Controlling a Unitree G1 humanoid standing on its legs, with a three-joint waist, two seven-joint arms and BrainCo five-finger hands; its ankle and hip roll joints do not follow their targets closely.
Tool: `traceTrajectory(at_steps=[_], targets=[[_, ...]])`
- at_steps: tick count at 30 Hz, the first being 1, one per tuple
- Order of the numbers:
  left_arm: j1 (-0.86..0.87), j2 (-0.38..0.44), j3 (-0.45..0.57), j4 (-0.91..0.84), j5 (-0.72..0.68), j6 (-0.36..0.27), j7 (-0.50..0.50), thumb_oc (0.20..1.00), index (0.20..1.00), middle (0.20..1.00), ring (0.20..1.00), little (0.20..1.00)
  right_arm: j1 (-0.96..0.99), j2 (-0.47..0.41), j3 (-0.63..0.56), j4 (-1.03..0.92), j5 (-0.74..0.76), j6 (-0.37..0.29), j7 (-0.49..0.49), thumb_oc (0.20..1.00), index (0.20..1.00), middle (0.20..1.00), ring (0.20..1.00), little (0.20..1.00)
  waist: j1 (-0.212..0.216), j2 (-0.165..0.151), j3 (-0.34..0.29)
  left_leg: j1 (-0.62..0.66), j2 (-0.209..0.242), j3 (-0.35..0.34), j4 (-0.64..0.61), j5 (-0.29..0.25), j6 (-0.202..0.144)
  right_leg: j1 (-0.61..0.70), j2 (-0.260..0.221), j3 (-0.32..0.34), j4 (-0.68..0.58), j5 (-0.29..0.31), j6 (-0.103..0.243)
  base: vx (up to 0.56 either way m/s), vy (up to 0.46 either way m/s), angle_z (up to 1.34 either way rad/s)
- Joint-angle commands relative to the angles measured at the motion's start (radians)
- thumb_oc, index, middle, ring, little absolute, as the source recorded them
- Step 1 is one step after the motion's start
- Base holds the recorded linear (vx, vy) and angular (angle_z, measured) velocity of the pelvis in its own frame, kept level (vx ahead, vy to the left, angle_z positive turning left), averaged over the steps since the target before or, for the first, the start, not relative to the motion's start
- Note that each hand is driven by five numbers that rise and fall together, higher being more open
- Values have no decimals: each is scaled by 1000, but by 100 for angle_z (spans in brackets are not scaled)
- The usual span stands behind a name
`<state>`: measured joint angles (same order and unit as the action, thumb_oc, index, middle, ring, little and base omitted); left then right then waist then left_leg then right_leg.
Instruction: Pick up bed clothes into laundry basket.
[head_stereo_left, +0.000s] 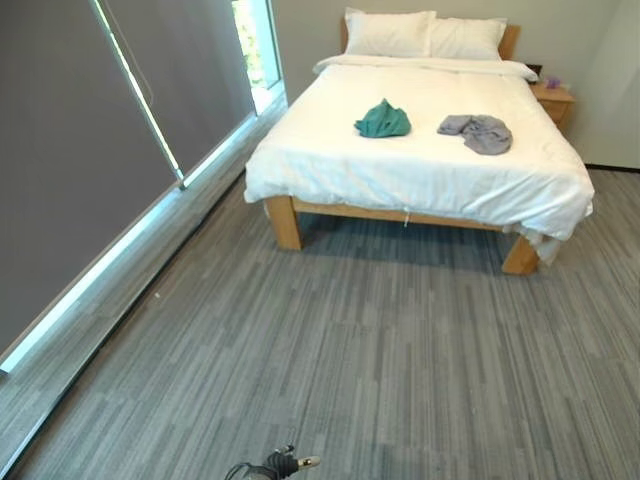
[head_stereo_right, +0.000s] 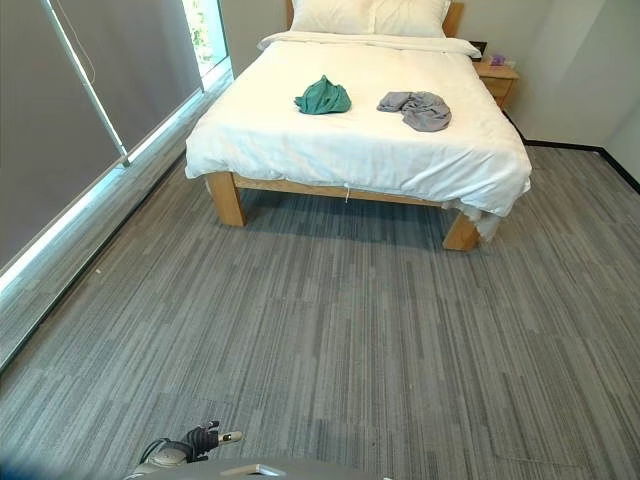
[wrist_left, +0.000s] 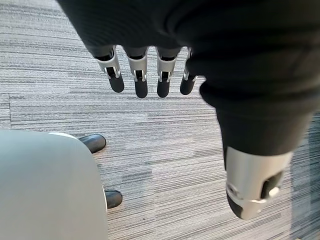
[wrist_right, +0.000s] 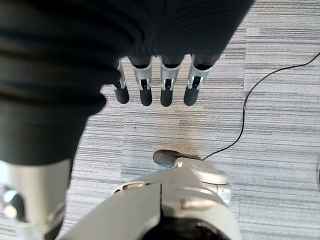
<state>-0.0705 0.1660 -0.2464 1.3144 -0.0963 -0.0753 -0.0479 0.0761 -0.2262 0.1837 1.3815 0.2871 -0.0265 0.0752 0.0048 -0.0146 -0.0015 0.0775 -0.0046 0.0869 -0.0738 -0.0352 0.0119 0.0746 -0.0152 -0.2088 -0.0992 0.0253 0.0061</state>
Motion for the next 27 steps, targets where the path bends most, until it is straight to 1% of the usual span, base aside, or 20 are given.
traceTrajectory(at_steps=[1,4,7,8,9,11,13,14,16,18,20,21,22,23,24,26,27], targets=[[-49,-11,-26,78,15,-3,-9,1000,1000,1000,1000,1000,-52,-6,-10,68,28,-1,12,1000,1000,1000,1000,1000,10,-20,17,-12,39,7,-13,58,-77,56,-108,43,15,-3,137,0,0,0],[-49,-12,-27,93,23,1,-9,1000,1000,1000,1000,1000,-53,-11,-9,77,16,1,13,1000,1000,1000,1000,1000,10,-19,15,-10,38,6,-13,55,-77,59,-109,41,14,-5,137,0,0,0],[-61,-11,-32,98,34,6,-1,1000,1000,1000,1000,1000,-67,-21,-35,74,58,0,9,1000,1000,1000,1000,1000,5,-18,11,-6,39,10,-13,53,-77,62,-110,44,13,-5,138,0,0,0],[-85,-9,-55,93,62,8,19,1000,1000,1000,1000,1000,-94,-10,-37,53,99,-8,4,1000,1000,1000,1000,1000,-1,-14,7,-1,40,15,-13,49,-77,63,-110,49,13,-5,138,0,0,0],[-103,-3,-65,88,82,8,37,1000,1000,1000,1000,1000,-108,-13,-33,32,106,-14,0,1000,1000,1000,1000,1000,-3,-12,5,2,40,19,-13,48,-78,63,-110,52,14,-4,139,27,19,-6],[-122,4,-76,77,85,5,45,1000,1000,1000,1000,1000,-125,-18,-28,5,113,-21,-3,1000,1000,1000,1000,1000,-6,-11,4,4,41,22,-13,48,-78,63,-109,55,15,-3,139,7,9,-11],[-160,20,-88,34,65,-1,52,1000,1000,1000,1000,1000,-153,-32,-20,-76,130,-34,-15,1000,1000,1000,1000,1000,-11,-9,5,5,42,28,-13,49,-79,60,-108,62,16,-2,140,-22,11,-11],[-210,56,-89,-73,17,-13,74,1000,1000,1000,1000,1000,-159,-59,-9,-316,172,-58,-34,1000,1000,1000,1000,1000,-18,-8,12,1,43,33,-13,54,-81,51,-107,68,22,2,140,-52,10,-7],[-230,89,-93,-186,-7,-20,85,1000,1000,1000,1000,1000,-133,-89,-18,-507,186,-64,-39,1000,1000,1000,1000,1000,-21,-7,18,-2,42,33,-13,57,-82,46,-107,69,24,4,143,-47,6,-4],[-226,120,-80,-328,-67,-22,91,1000,1000,1000,1000,1000,-98,-108,-46,-665,197,-71,-52,1000,1000,1000,1000,1000,-20,-6,22,-5,41,32,-13,60,-81,45,-109,66,25,5,145,-28,6,-4],[-207,154,-51,-524,-148,-40,104,1000,1000,1000,1000,1000,-62,-118,-86,-833,187,-91,-74,1000,1000,1000,1000,1000,-18,-3,25,-10,39,27,-13,61,-79,43,-112,61,25,6,148,-12,12,-5],[-203,155,-51,-529,-148,-37,104,1000,1000,1000,1000,1000,-59,-117,-87,-837,186,-89,-76,1000,1000,1000,1000,1000,-19,-4,24,-9,38,27,-13,61,-79,44,-112,60,25,5,148,0,0,0],[-166,173,-25,-657,-173,-51,110,1000,1000,1000,1000,1000,-38,-113,-108,-905,140,-105,-100,1000,1000,1000,1000,1000,-14,-2,26,-11,37,21,-13,60,-77,43,-116,53,25,6,150,0,12,3],[-157,177,-16,-696,-183,-57,113,1000,1000,1000,1000,1000,-37,-114,-111,-928,114,-105,-105,1000,1000,1000,1000,1000,-12,-3,28,-12,36,19,-13,60,-77,43,-117,51,26,6,150,0,0,0],[-155,177,-15,-699,-183,-55,113,1000,1000,1000,1000,1000,-36,-114,-111,-929,113,-104,-105,1000,1000,1000,1000,1000,-12,-3,28,-12,36,19,-13,60,-77,44,-117,51,26,6,150,0,0,0],[-89,189,39,-860,-247,-69,97,1000,1000,1000,1000,1000,12,-127,-135,-1092,21,-97,-112,1000,1000,1000,1000,1000,-10,-6,33,-13,35,16,-13,56,-75,46,-121,50,23,6,150,0,0,0],[-77,184,48,-882,-252,-84,103,1000,1000,1000,1000,1000,22,-110,-147,-1117,30,-110,-119,1000,1000,1000,1000,1000,-10,-7,34,-12,34,17,-13,54,-73,46,-122,52,22,5,150,31,17,1]])
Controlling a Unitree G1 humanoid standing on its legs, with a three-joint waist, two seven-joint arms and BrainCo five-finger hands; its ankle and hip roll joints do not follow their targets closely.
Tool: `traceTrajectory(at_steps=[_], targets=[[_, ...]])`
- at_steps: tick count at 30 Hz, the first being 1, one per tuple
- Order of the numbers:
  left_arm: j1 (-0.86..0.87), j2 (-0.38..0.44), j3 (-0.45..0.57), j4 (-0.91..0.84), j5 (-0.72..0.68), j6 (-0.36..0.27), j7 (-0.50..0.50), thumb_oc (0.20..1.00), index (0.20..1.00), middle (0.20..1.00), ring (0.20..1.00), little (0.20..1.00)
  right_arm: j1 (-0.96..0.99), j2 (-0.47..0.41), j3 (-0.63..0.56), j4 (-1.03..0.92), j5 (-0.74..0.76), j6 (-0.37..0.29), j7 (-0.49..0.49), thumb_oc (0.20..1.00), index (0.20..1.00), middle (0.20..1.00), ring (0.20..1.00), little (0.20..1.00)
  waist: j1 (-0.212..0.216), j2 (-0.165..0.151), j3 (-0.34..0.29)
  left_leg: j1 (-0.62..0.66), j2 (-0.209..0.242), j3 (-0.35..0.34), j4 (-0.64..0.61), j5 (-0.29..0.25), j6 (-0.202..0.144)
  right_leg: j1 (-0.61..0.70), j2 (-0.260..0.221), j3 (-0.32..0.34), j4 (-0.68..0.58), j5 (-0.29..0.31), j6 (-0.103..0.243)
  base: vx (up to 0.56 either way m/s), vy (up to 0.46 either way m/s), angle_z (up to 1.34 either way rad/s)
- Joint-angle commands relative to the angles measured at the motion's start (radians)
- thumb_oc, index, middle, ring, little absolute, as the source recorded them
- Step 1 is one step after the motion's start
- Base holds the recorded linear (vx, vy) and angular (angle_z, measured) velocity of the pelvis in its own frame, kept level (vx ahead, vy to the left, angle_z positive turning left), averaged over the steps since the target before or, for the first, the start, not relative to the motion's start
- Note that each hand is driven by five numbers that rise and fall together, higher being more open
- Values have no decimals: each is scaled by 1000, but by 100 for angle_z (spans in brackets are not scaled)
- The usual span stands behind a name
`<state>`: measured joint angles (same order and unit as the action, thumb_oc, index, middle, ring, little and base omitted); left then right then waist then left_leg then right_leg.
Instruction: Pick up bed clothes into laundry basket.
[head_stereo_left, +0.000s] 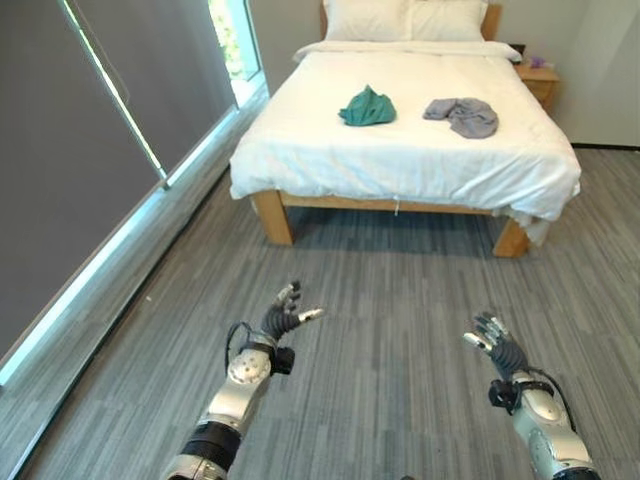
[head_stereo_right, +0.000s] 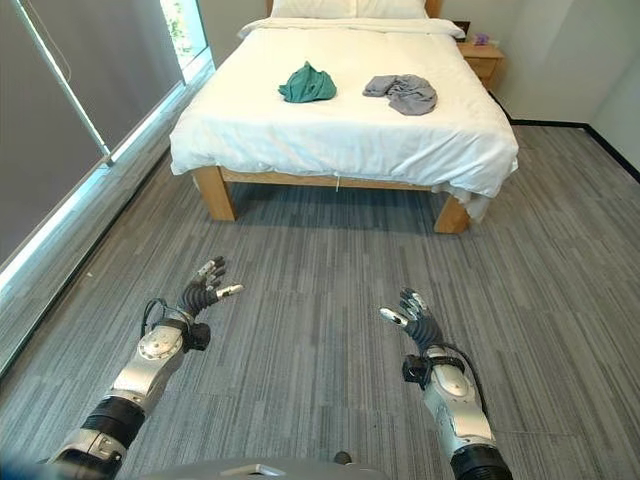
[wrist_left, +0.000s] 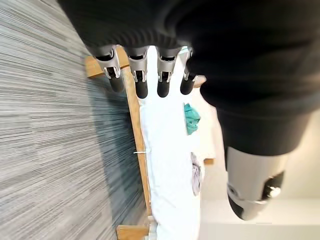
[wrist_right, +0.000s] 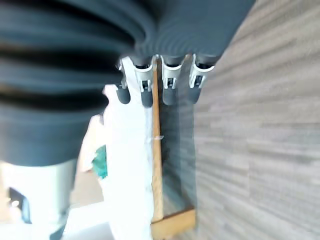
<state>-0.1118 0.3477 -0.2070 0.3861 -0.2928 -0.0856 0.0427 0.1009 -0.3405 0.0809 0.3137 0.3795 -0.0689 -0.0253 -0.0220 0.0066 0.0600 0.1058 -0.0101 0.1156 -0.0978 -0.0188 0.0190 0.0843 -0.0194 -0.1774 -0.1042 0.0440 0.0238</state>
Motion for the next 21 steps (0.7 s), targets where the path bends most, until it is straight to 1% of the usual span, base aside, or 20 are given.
traceTrajectory(at_steps=[1,3,7,9,11,14,15,16,17,18,19,20,21], targets=[[-15,-7,28,8,-35,-89,37,1000,1000,1000,1000,1000,16,42,-58,-58,-7,-105,-22,1000,1000,1000,1000,1000,17,-29,-22,-41,38,-10,10,35,-79,36,-120,24,28,-15,133,0,0,0],[18,-24,58,-32,-48,-100,62,1000,1000,1000,1000,1000,33,56,-55,-36,8,-128,-23,1000,1000,1000,1000,1000,18,-31,-15,-44,37,-10,10,34,-78,34,-121,26,27,-16,133,0,0,0],[62,-31,79,-40,-15,-98,68,1000,1000,1000,1000,1000,56,53,-37,-23,-4,-117,-18,1000,1000,1000,1000,1000,20,-37,-3,-49,37,-8,10,35,-77,28,-122,29,26,-13,133,0,0,0],[86,-35,85,-5,-12,-87,70,1000,1000,1000,1000,1000,73,48,-27,-39,-5,-106,-1,1000,1000,1000,1000,1000,22,-41,4,-55,31,-4,10,34,-74,23,-125,33,24,-10,136,15,16,-1],[93,-27,94,-12,9,-84,77,1000,1000,1000,1000,1000,72,48,-31,-50,-2,-107,0,1000,1000,1000,1000,1000,22,-42,7,-60,27,-1,10,32,-70,18,-128,37,24,-8,140,30,49,-3],[82,-23,100,-15,1,-88,93,1000,1000,1000,1000,1000,48,46,-31,-58,3,-113,-14,1000,1000,1000,1000,1000,22,-41,16,-71,19,8,10,28,-61,-5,-136,54,33,0,149,5,85,-11],[59,-16,98,-16,-2,-89,108,1000,1000,1000,1000,1000,9,37,-15,-60,-4,-118,-28,1000,1000,1000,1000,1000,21,-37,31,-85,13,17,10,26,-49,-56,-146,74,99,-6,157,-59,146,-20],[44,-8,94,-13,6,-89,116,1000,1000,1000,1000,1000,-7,29,-4,-61,-15,-121,-32,1000,1000,1000,1000,1000,18,-30,45,-88,11,18,10,24,-41,-93,-152,80,172,-7,161,-64,166,-32],[34,-2,93,-15,12,-87,122,1000,1000,1000,1000,1000,-17,25,1,-65,-25,-121,-35,1000,1000,1000,1000,1000,13,-26,59,-88,7,18,10,19,-33,-146,-155,94,250,12,165,-40,159,-32],[21,2,88,-15,22,-84,127,1000,1000,1000,1000,1000,-27,21,12,-71,-40,-120,-39,1000,1000,1000,1000,1000,5,-24,79,-81,-3,25,10,10,-19,-205,-160,110,370,49,174,-14,169,-34],[15,6,88,-19,25,-83,128,1000,1000,1000,1000,1000,-34,23,17,-73,-43,-118,-40,1000,1000,1000,1000,1000,2,-14,91,-78,1,32,10,7,-11,-252,-164,103,453,92,172,24,181,-25],[10,7,88,-18,29,-80,128,1000,1000,1000,1000,1000,-34,27,22,-76,-44,-118,-37,1000,1000,1000,1000,1000,-5,-5,106,-66,4,38,10,1,-5,-299,-166,95,543,117,173,79,158,-23],[10,6,89,-22,34,-77,127,1000,1000,1000,1000,1000,-27,33,24,-76,-45,-115,-35,1000,1000,1000,1000,1000,-14,5,119,-49,8,39,10,-9,-3,-342,-163,96,604,127,176,140,120,-25]])
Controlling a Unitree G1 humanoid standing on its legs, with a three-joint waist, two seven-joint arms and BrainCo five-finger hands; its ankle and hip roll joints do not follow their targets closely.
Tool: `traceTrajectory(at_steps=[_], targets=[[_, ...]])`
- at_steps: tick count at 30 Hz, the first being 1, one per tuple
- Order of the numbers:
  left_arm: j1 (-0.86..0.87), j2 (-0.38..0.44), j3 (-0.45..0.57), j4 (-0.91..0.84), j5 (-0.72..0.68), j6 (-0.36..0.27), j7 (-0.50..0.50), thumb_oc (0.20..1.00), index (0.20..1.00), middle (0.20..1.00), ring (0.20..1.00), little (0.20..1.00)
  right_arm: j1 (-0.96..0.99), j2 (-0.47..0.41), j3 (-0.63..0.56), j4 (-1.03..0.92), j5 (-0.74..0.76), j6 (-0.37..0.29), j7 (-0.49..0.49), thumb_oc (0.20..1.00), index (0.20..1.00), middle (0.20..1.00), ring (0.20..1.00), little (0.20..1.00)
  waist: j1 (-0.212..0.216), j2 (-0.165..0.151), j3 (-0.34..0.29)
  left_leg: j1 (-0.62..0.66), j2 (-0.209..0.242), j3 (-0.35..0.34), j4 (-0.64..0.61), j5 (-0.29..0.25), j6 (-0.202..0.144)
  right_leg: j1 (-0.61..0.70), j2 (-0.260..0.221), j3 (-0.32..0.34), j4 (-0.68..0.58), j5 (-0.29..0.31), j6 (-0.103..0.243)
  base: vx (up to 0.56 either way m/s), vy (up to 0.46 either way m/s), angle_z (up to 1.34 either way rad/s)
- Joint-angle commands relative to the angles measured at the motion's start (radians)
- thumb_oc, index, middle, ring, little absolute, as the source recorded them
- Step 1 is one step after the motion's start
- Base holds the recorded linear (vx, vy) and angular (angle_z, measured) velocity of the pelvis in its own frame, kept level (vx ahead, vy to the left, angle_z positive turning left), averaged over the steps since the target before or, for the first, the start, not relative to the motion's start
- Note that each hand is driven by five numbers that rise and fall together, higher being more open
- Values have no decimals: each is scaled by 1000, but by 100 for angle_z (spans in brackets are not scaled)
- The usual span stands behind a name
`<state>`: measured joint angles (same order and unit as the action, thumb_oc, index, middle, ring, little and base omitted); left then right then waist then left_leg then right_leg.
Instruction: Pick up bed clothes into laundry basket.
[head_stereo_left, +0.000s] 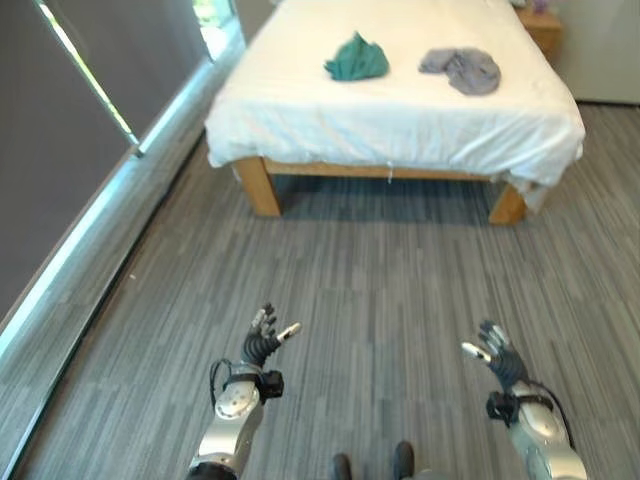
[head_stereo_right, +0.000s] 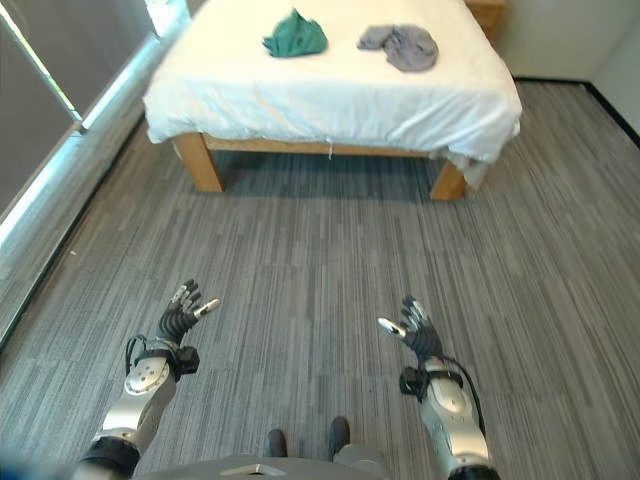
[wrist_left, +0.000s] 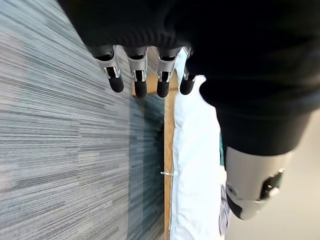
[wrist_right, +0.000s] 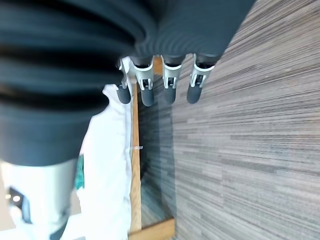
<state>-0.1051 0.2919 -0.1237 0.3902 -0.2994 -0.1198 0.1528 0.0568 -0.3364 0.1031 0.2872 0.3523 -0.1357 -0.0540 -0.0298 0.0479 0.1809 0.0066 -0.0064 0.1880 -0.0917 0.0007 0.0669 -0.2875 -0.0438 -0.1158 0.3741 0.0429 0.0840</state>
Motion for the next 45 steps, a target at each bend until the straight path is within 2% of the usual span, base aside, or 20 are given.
traceTrajectory(at_steps=[1,6,9,12,15,17,18,20,26,27,28,29,33,35,36,37,39,40,41,45], targets=[[5,58,7,-30,48,-44,17,1000,1000,1000,1000,1000,25,33,2,-51,-20,-48,-3,1000,1000,1000,1000,1000,-13,-31,11,66,7,-32,4,-36,-52,-6,-145,21,159,133,120,115,66,-18],[31,44,14,-16,20,-45,-7,1000,1000,1000,1000,1000,80,51,-11,-45,12,-38,16,1000,1000,1000,1000,1000,-73,-42,20,174,23,-55,4,-99,-106,-52,-147,-60,-168,123,114,421,-96,5],[30,30,22,20,38,-39,-11,1000,1000,1000,1000,1000,89,47,-18,-56,2,-34,23,1000,1000,1000,1000,1000,-106,-45,-7,263,72,-65,4,-122,-160,-89,-147,-149,-376,206,142,554,-216,11],[45,29,22,8,40,-38,-18,1000,1000,1000,1000,1000,95,36,-19,-77,7,-34,36,1000,1000,1000,1000,1000,-107,-34,-23,301,108,-71,4,-73,-184,-65,-131,-180,-361,204,127,417,-203,16],[56,27,15,-5,46,-39,-25,1000,1000,1000,1000,1000,64,10,3,-60,33,-39,38,1000,1000,1000,1000,1000,-98,-22,-25,228,189,-80,278,126,-223,7,-76,-204,-320,152,58,382,-317,13],[68,20,35,-12,5,-30,-30,1000,1000,1000,1000,1000,50,-11,7,-82,76,-36,49,1000,1000,1000,1000,1000,-66,-56,-9,92,208,-81,638,260,-226,105,-51,-204,-325,82,-16,644,-573,7],[84,21,41,-9,-14,-32,-46,1000,1000,1000,1000,1000,53,-26,7,-71,104,-43,61,1000,1000,1000,1000,1000,-24,-96,19,-29,193,-90,863,254,-203,200,-27,-161,-356,24,-62,571,-477,-25],[82,19,41,-5,-5,-26,-46,1000,1000,1000,1000,1000,58,-39,-1,-80,88,-36,52,1000,1000,1000,1000,1000,-2,-109,34,-107,178,-88,901,232,-197,245,-21,-132,-369,1,-68,325,-241,-91],[92,-1,26,7,-13,-28,-62,1000,1000,1000,1000,1000,74,-60,-71,-85,88,-42,30,1000,1000,1000,1000,1000,64,-82,20,-309,186,-40,586,225,-198,412,-14,-88,-443,-58,-36,556,-71,-40],[106,1,21,-2,6,-29,-70,1000,1000,1000,1000,1000,81,-64,-74,-81,62,-42,34,1000,1000,1000,1000,1000,93,-66,0,-323,137,-35,367,241,-197,461,6,-69,-460,-86,-23,444,28,-41],[107,1,21,-3,6,-29,-70,1000,1000,1000,1000,1000,82,-64,-74,-82,62,-41,34,1000,1000,1000,1000,1000,95,-69,0,-314,133,-30,350,250,-195,461,2,-67,-460,-85,-22,1103,51,-48],[124,-3,22,-6,26,-29,-72,1000,1000,1000,1000,1000,74,-67,-63,-66,22,-39,42,1000,1000,1000,1000,1000,141,-52,-36,-312,80,-72,64,296,-197,536,32,-26,-461,-131,-5,680,22,-44],[140,-5,32,-9,37,-28,-70,1000,1000,1000,1000,1000,59,-60,-51,-57,14,-31,54,1000,1000,1000,1000,1000,163,-62,-60,-321,60,-94,17,313,-201,590,26,1,-461,-157,6,634,12,-66],[165,-3,55,-24,32,-29,-61,1000,1000,1000,1000,1000,46,-45,-18,-79,-8,-20,80,1000,1000,1000,1000,1000,181,-86,-94,-279,43,-86,49,288,-169,645,-9,22,-447,-183,20,766,117,-43],[166,10,58,-26,40,-27,-54,1000,1000,1000,1000,1000,-5,-16,26,-68,-20,-25,74,1000,1000,1000,1000,1000,216,-138,-101,-271,5,-59,132,195,-90,568,-85,37,-175,-31,85,394,103,-19],[166,10,58,-26,40,-27,-54,1000,1000,1000,1000,1000,-6,-16,26,-68,-20,-25,74,1000,1000,1000,1000,1000,221,-137,-104,-276,9,-55,135,194,-89,561,-83,43,-173,-29,85,515,155,-35],[165,23,57,-52,28,-22,-55,1000,1000,1000,1000,1000,-19,11,37,-72,17,-23,77,1000,1000,1000,1000,1000,212,-121,-82,-190,-7,-65,129,148,-48,425,-83,69,155,154,120,264,121,-68],[165,23,57,-52,28,-22,-55,1000,1000,1000,1000,1000,-20,10,37,-72,17,-23,77,1000,1000,1000,1000,1000,215,-118,-84,-193,-2,-64,129,150,-48,419,-79,72,155,157,120,412,204,-22],[157,29,48,-52,12,-22,-57,1000,1000,1000,1000,1000,-35,20,53,-63,18,-24,75,1000,1000,1000,1000,1000,181,-69,-61,-105,12,-95,101,122,-24,286,-79,47,320,185,102,436,167,51],[146,50,40,-67,36,-22,-70,1000,1000,1000,1000,1000,-24,13,49,-83,-29,-12,78,1000,1000,1000,1000,1000,124,-45,-43,16,2,-156,53,92,-21,156,-116,12,290,77,63,415,23,69]])
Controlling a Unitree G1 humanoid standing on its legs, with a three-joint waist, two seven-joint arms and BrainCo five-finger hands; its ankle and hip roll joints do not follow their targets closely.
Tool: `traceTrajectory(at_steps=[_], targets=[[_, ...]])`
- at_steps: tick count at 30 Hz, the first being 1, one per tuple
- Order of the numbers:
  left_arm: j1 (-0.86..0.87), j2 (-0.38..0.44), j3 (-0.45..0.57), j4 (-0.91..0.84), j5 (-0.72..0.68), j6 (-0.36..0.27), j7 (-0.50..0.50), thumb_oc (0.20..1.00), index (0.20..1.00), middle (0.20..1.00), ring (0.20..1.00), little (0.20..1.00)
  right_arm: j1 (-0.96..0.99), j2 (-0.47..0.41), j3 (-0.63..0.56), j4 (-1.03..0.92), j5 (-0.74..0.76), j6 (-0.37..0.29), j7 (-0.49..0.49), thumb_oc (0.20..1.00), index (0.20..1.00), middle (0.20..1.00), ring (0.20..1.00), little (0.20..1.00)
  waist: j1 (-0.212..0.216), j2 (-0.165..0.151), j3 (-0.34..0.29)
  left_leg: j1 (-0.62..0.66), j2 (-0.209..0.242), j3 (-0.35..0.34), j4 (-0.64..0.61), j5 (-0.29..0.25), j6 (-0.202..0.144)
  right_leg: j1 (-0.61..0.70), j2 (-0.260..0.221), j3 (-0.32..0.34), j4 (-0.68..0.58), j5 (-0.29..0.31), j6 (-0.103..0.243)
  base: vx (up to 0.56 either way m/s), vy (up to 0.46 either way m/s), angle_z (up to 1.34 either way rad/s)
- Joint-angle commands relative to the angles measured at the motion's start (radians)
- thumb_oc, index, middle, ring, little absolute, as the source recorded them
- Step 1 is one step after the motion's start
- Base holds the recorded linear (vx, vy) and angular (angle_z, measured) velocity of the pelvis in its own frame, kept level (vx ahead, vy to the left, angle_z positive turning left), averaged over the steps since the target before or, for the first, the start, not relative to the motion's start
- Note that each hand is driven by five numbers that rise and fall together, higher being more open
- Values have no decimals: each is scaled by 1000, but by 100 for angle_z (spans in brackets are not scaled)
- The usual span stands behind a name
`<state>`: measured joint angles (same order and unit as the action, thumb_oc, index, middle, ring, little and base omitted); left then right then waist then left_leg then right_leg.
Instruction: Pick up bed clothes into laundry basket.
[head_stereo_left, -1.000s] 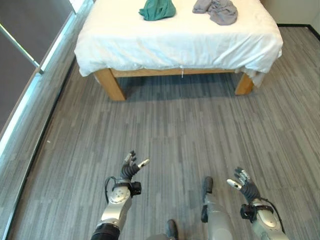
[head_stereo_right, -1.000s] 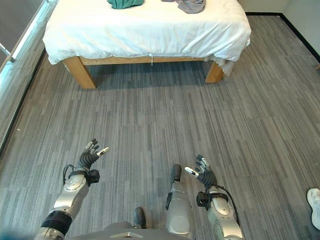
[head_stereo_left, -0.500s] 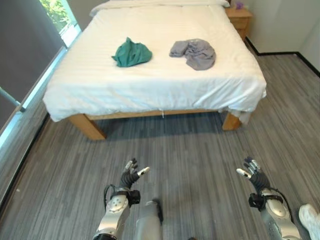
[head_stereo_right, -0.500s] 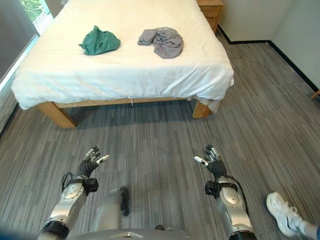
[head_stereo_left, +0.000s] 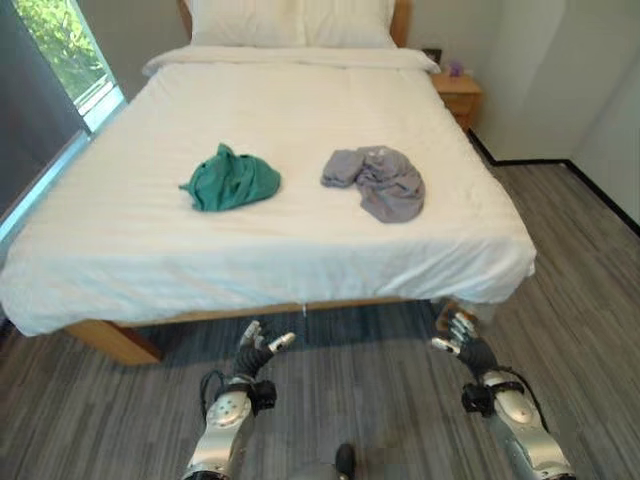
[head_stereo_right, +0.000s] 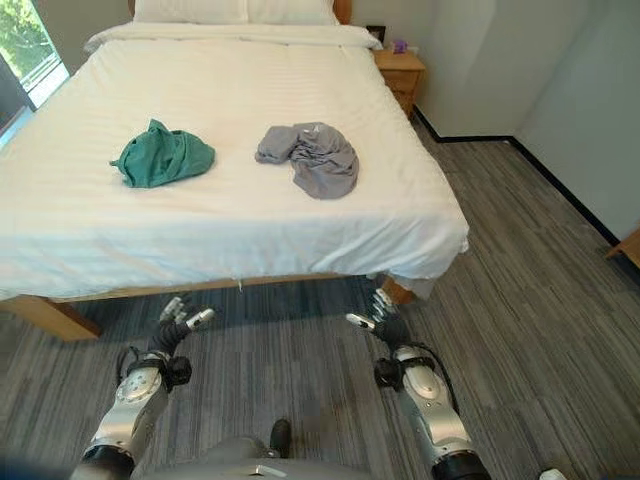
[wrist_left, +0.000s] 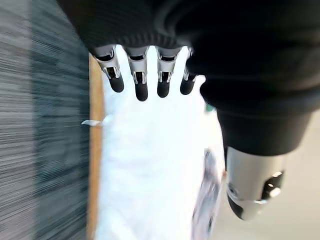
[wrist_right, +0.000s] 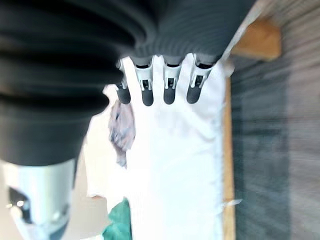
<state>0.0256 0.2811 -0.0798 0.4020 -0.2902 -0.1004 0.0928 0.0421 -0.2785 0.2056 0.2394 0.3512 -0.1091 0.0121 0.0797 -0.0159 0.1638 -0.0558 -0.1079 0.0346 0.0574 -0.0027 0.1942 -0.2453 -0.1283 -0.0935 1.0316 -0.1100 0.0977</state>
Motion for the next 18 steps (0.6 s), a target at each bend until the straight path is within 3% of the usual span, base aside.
traceTrajectory(at_steps=[1,2,3,4,5,6,7,8,9,12,13,14,15,16,18], targets=[[14,64,-5,-83,20,-44,-16,1000,1000,1000,1000,1000,-6,-48,-62,-45,-27,-41,16,1000,1000,1000,1000,1000,6,17,-23,108,103,-21,-108,89,-158,84,-54,-16,-448,214,46,675,-277,91],[13,62,-20,-81,14,-44,-29,1000,1000,1000,1000,1000,7,-63,-86,-52,-24,-40,13,1000,1000,1000,1000,1000,-23,3,-28,147,92,-74,-111,53,-179,86,-45,22,-699,207,50,523,-249,62],[12,62,-20,-80,14,-44,-29,1000,1000,1000,1000,1000,7,-63,-86,-53,-24,-40,13,1000,1000,1000,1000,1000,-26,6,-28,146,95,-78,-110,54,-179,94,-43,16,-712,215,49,556,-289,71],[8,63,-28,-71,22,-47,-35,1000,1000,1000,1000,1000,13,-75,-103,-60,-29,-43,7,1000,1000,1000,1000,1000,-44,-5,-31,168,89,-117,-114,31,-188,105,-16,93,-847,202,59,451,-231,152],[-15,66,-43,-45,35,-53,-34,1000,1000,1000,1000,1000,20,-96,-136,-92,-33,-48,-3,1000,1000,1000,1000,1000,-64,-20,-36,175,94,-182,-116,6,-195,127,19,249,-969,203,86,543,-311,140],[-18,69,-48,-40,42,-50,-34,1000,1000,1000,1000,1000,26,-116,-166,-103,-34,-49,-5,1000,1000,1000,1000,1000,-55,-29,-40,181,100,-201,-117,-2,-203,145,23,254,-948,178,81,398,-321,176],[-10,64,-49,-55,49,-50,-40,1000,1000,1000,1000,1000,20,-117,-177,-112,-28,-53,-11,1000,1000,1000,1000,1000,-41,-33,-47,175,105,-217,-111,2,-205,158,18,240,-960,191,93,253,-256,169],[9,59,-43,-58,46,-47,-45,1000,1000,1000,1000,1000,16,-133,-191,-139,-33,-50,-2,1000,1000,1000,1000,1000,-35,-36,-54,177,113,-223,-109,-10,-209,161,14,212,-952,182,80,380,-426,189],[33,49,-31,-46,16,-45,-59,1000,1000,1000,1000,1000,-23,-185,-248,-160,-14,-60,-19,1000,1000,1000,1000,1000,-31,-38,-65,142,119,-261,-40,2,-240,193,36,180,-984,169,48,356,-387,112],[14,43,-45,-22,-14,-32,-63,1000,1000,1000,1000,1000,-67,-257,-288,-167,37,-65,-35,1000,1000,1000,1000,1000,-31,-60,-19,19,104,-226,207,54,-286,244,17,105,-992,160,17,150,-283,113],[22,44,-46,-36,-26,-25,-68,1000,1000,1000,1000,1000,-79,-309,-304,-175,26,-52,-40,1000,1000,1000,1000,1000,-25,-71,-3,-29,124,-177,256,87,-287,277,15,71,-1007,153,3,154,-215,113],[29,43,-54,-38,-29,-23,-76,1000,1000,1000,1000,1000,-82,-345,-314,-168,23,-47,-35,1000,1000,1000,1000,1000,-19,-73,0,-48,148,-149,229,102,-288,299,11,55,-1019,145,4,256,-186,86],[41,52,-71,-46,-29,-14,-100,1000,1000,1000,1000,1000,-94,-425,-336,-147,2,-27,-32,1000,1000,1000,1000,1000,-9,-76,-4,-77,193,-95,128,105,-291,333,0,17,-1047,131,13,266,-75,76],[52,60,-85,-52,-25,-12,-115,1000,1000,1000,1000,1000,-107,-477,-337,-131,-12,-23,-23,1000,1000,1000,1000,1000,-3,-68,-13,-77,211,-63,37,115,-291,349,3,-5,-1065,121,19,276,-56,79],[69,86,-133,-60,-18,-11,-142,1000,1000,1000,1000,1000,-201,-600,-276,-41,-119,5,-16,1000,1000,1000,1000,1000,18,-54,-27,-82,199,-68,-33,134,-300,358,16,-15,-1066,101,24,238,16,72]])
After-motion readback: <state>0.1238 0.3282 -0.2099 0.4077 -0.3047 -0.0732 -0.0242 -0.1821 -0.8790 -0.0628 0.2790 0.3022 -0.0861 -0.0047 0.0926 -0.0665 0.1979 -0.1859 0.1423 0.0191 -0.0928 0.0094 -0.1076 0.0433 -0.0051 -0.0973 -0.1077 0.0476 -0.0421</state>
